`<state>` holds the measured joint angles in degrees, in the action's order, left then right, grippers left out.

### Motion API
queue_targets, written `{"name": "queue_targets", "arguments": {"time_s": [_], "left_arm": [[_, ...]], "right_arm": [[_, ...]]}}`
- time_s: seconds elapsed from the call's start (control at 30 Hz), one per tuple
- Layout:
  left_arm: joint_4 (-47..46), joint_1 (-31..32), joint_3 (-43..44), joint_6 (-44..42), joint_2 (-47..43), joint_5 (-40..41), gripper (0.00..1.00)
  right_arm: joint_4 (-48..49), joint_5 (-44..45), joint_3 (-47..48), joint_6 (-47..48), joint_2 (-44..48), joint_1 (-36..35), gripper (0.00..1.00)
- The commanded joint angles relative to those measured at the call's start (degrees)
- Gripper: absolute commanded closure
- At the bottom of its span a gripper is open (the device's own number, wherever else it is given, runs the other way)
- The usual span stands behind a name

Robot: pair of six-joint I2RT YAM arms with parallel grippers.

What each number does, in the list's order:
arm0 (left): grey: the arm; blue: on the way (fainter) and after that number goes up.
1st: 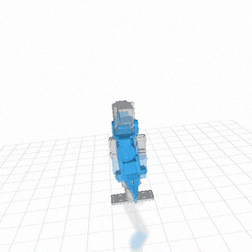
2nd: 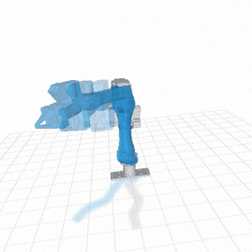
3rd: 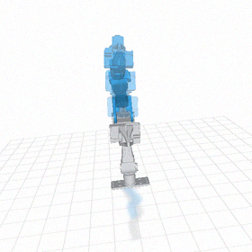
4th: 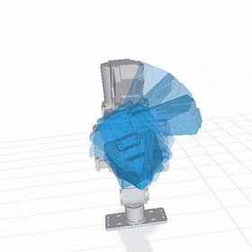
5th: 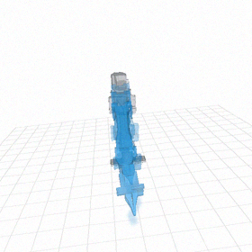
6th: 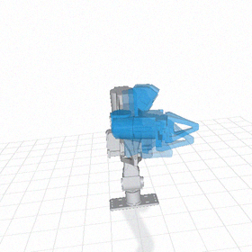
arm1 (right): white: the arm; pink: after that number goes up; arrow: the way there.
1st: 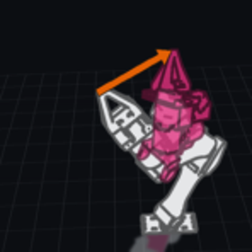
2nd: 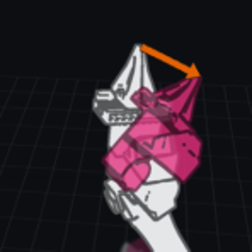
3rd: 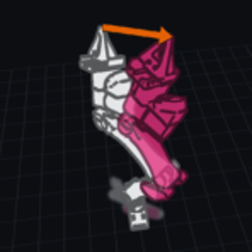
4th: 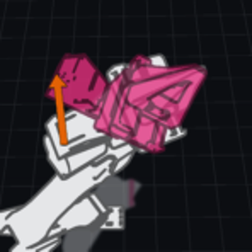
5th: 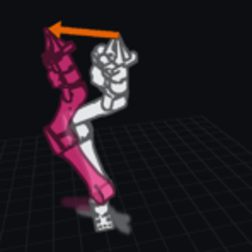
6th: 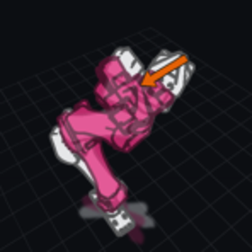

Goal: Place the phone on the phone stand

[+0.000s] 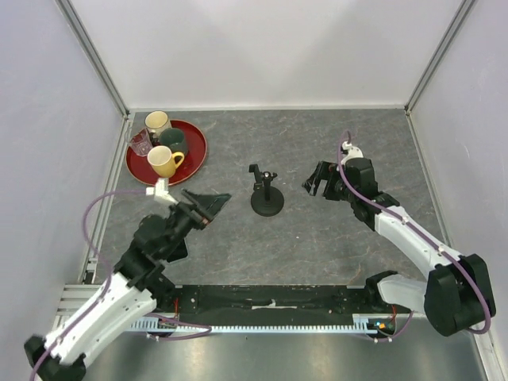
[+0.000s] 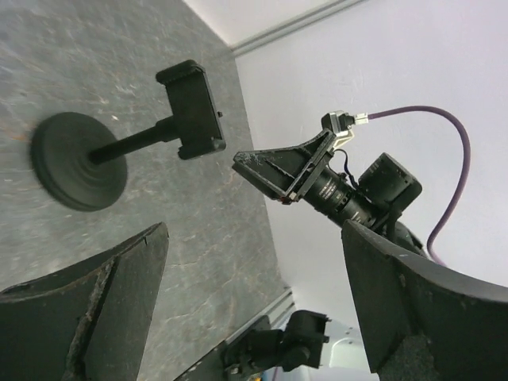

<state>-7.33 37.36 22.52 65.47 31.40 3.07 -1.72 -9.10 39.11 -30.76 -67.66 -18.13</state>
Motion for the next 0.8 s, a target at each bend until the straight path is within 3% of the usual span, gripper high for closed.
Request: {"name": "queue_targets", "arguments": {"time_s": [0.0,0.17,0.37,0.57,0.77], "left_arm": [[25.4,0.1,1.3,-12.0,-16.9,8.0,0.04],[37.7,0.1,5.7,-15.6,-28.0,13.4,0.03],[39.5,0.1,9.3,-16.8,-26.7,13.3,0.04],[37.0,0.1,8.9,-15.4,-23.9,11.5,0.06],[36.2,0.1,7.3,-11.4,-24.5,8.9,0.09]], "right_arm": [[-10.7,7.8,6.3,6.7,2.8,-6.5,0.02],[-14.7,17.9,13.0,8.6,5.1,-22.4,0.02],[-15.7,28.2,20.1,8.0,-0.9,-37.7,0.02],[-15.2,35.9,25.2,0.5,-11.1,-39.4,0.02],[-12.3,41.7,24.7,-0.4,-13.4,-39.6,0.16]]}}
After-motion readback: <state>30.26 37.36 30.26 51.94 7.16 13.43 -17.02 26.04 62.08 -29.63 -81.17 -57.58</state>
